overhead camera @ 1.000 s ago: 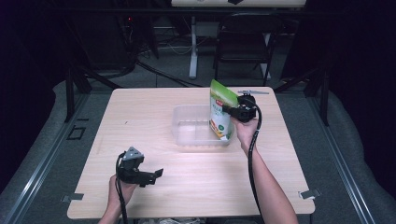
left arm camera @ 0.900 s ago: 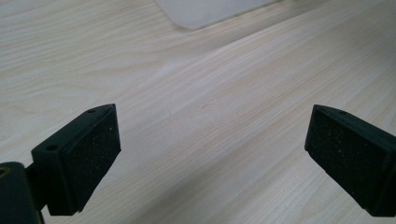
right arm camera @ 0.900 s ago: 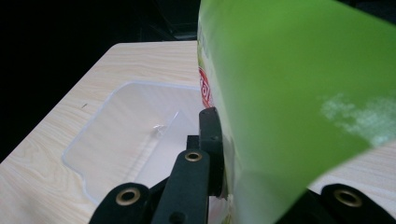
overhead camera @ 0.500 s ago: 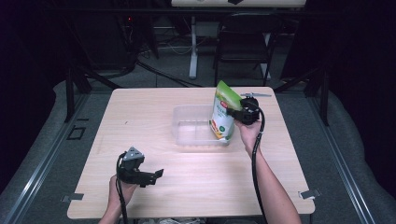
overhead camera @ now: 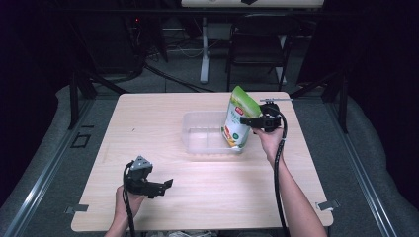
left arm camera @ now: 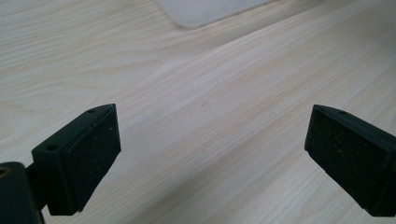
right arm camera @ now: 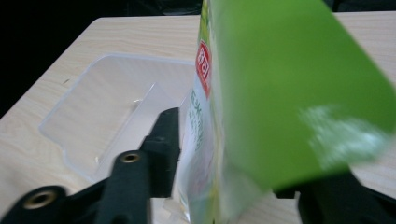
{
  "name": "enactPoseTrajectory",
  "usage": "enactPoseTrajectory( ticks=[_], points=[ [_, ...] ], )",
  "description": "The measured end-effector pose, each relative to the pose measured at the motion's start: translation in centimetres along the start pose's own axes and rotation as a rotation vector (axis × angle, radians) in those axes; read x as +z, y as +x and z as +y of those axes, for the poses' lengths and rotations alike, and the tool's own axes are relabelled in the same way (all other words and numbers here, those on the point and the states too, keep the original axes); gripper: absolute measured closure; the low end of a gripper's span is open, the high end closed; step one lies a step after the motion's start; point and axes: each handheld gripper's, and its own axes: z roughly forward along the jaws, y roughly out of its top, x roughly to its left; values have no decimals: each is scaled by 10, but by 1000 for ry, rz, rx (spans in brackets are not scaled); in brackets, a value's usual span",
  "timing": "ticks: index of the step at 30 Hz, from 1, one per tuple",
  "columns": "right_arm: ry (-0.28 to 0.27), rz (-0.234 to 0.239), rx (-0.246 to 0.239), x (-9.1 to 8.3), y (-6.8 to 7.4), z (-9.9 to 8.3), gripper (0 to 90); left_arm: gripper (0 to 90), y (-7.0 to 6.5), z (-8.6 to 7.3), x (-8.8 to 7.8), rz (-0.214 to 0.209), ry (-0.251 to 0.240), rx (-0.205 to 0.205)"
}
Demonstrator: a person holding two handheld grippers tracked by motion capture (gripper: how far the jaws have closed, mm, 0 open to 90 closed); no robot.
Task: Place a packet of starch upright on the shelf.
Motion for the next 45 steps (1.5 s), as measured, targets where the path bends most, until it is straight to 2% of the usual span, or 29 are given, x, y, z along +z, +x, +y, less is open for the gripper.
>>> enactPoseTrajectory(
  ticks=[7,8,9,12,16,17,22,23,24,27,30,31,36,38,40,42,43,45],
  points=[
    [23,28,-25,-17,-1,0,322,35,-1,0,1,-1,0,-3],
    [33,35,-38,-23,0,1,272,35,0,0,0,-1,4,-2],
    [33,35,-38,-23,0,1,272,35,0,0,0,-1,4,-2],
    [59,37,-76,-36,4,2,180,35,0,0,1,0,2,-8],
    [55,33,-118,-49,7,0,154,35,0,0,1,-3,-2,-9],
    [52,50,-130,-59,8,-1,139,35,0,0,1,-1,-1,-8],
    [58,79,-183,-83,14,-5,66,35,0,0,2,-1,2,-4],
    [58,79,-183,-83,14,-5,66,35,0,0,2,-1,2,-4],
    [71,93,-201,-93,17,-9,26,35,0,0,2,0,2,-4],
    [76,100,-215,-100,18,-13,7,35,0,0,2,-4,2,-5],
    [99,102,-252,-113,21,-26,0,35,-1,0,3,-6,2,-13],
    [99,102,-252,-113,21,-26,0,35,-1,0,3,-6,2,-14],
    [120,97,-279,-129,20,-49,0,35,-1,0,3,-5,4,-10],
    [120,95,-274,-133,17,-57,0,35,-1,0,3,-6,6,-8],
    [131,87,-261,-136,11,-75,0,36,-1,0,3,-9,9,-2],
    [138,82,-260,-137,9,-79,0,35,-1,0,3,-9,7,-4],
    [147,69,-237,-136,3,-94,0,35,-1,0,3,-9,12,-4],
    [160,61,-242,-136,0,-98,0,35,-1,0,3,-9,10,-6]
  ],
)
